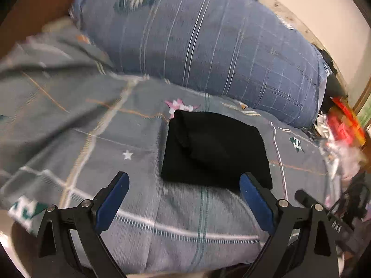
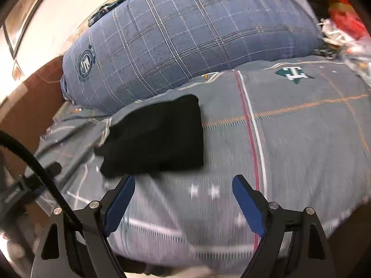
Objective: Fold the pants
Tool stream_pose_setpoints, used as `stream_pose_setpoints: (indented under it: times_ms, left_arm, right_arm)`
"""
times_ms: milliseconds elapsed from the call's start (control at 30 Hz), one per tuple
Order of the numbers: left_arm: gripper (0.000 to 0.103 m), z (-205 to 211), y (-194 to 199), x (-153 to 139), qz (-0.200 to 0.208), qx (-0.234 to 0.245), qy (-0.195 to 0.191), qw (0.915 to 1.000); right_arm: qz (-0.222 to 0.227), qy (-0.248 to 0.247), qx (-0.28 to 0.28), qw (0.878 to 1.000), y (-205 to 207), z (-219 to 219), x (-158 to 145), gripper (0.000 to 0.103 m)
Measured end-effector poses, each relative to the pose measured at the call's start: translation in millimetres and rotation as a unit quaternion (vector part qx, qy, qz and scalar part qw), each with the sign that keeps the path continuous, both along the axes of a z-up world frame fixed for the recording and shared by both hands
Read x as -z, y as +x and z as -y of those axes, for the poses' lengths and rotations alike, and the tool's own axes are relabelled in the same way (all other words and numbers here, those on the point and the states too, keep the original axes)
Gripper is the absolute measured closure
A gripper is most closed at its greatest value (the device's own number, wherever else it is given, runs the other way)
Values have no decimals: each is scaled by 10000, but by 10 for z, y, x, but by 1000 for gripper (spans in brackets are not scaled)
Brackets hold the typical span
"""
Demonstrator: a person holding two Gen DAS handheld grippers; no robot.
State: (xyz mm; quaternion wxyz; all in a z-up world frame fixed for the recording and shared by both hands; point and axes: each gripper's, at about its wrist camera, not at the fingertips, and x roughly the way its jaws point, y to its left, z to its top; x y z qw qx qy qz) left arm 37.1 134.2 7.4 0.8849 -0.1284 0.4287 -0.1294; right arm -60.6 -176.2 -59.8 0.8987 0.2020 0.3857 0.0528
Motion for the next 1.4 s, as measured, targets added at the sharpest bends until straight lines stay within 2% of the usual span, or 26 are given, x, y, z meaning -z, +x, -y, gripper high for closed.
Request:
stream_pose_setpoints:
  times_ms: [200,300,367,433,467,500,533,567,600,633,700,833,967,1033,1100,1133,1200,1267,1333,1400]
  left_arm:
    - [7,82,791,416,-672,406,-424,9960]
    - [7,200,1117,621,-1077,716,-703,9891]
    - [7,344,1274,740,-1342,950,-616,9845]
    - [7,507,1286,766,-1230,1052,-264,9865]
    - [8,564,1257,750,-1169,1122,-182,9866]
    - [13,620,1219,720,-1124,1158,-93,9869]
    - [23,664,1140,656,-995,1168,-3,9882]
    - [26,675,1108,623,-941,1194,26,9884]
    - [30,678,1060,574,-896,1201,17,9887]
    - [33,665,1015,513,-859,1209,-64,9889]
    - [33,624,966,384,-831,1257,-390,9878]
    - [33,728,1062,152,-673,1277,-553,9880]
    - [33,983,1325,192,-811,1312,-662,9858]
    - [33,1149,1408,309,-967,1301,-512,9854]
    - [33,1315,1517,516,-1173,1241,-171,9852]
    - [28,1379,1574,626,-1244,1234,-20,9845]
    - [27,1357,1607,661,-1360,1255,-167,9826]
    - [27,1222,1561,552,-1376,1221,-500,9817]
    - [27,1110,1472,377,-1166,1274,-721,9823]
    - [26,1029,1402,197,-923,1337,-903,9826]
  right_arm:
    - [-239,333,-399,9984,869,154,149,13]
    - [-516,741,-457,9949,1244,193,334,13]
    - [-694,958,-435,9920,1430,207,463,14]
    - [-798,1176,-446,9888,1537,192,563,16]
    - [-737,1241,-445,9885,1560,188,568,21]
    - [-772,1363,-550,9861,1587,161,571,34]
    - [-831,1377,-536,9855,1592,149,562,35]
    - [-809,1371,-559,9857,1577,140,525,44]
    - [-766,1398,-653,9850,1550,134,469,60]
    - [-721,1468,-694,9841,1514,149,413,67]
    - [-596,1692,-760,9808,1445,206,288,72]
    - [-183,1759,-919,9799,1375,277,-75,72]
    - [-47,1710,-738,9825,1487,468,-198,72]
    - [-115,1634,-513,9852,1528,597,-122,72]
    - [-282,1509,-301,9877,1569,700,21,70]
    - [-393,1342,-185,9900,1580,755,115,69]
    - [-603,1036,-13,9928,1628,813,281,60]
    - [-727,1133,128,9908,1595,914,357,55]
    - [-476,1412,222,9886,1459,1031,262,54]
    - [-116,1323,210,9909,1363,1059,88,44]
